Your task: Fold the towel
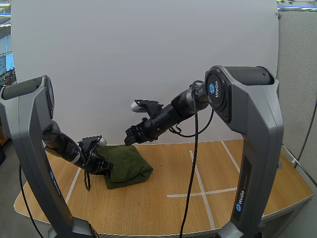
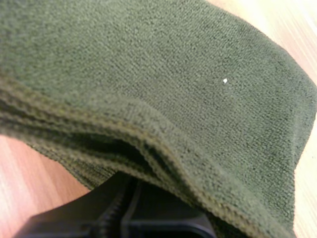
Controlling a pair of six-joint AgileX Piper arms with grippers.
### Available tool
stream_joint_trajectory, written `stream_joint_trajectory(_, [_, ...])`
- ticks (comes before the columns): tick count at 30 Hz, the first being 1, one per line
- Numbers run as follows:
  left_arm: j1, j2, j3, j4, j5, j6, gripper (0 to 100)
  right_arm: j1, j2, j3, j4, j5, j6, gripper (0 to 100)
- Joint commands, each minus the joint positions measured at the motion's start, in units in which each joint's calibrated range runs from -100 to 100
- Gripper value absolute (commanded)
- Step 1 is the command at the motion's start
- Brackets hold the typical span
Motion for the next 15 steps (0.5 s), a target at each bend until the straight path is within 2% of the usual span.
stream_joint_trajectory(1, [-0.10, 0.46, 0.58, 0.37, -1.37, 0.62, 0, -0.02, 1.09, 0.07, -5.50, 0.06, 0.81, 0])
stream_joint_trajectory(7, [-0.10, -5.96, 0.58, 0.99, -0.72, 0.15, 0, -0.02, 4.44, 0.07, -0.66, -0.29, -2.68, 0])
stream_joint_trajectory(15, [-0.10, -20.50, -4.15, 7.64, 2.36, -7.64, 0, -0.02, 11.35, 0.07, -0.89, -0.96, -3.79, 0])
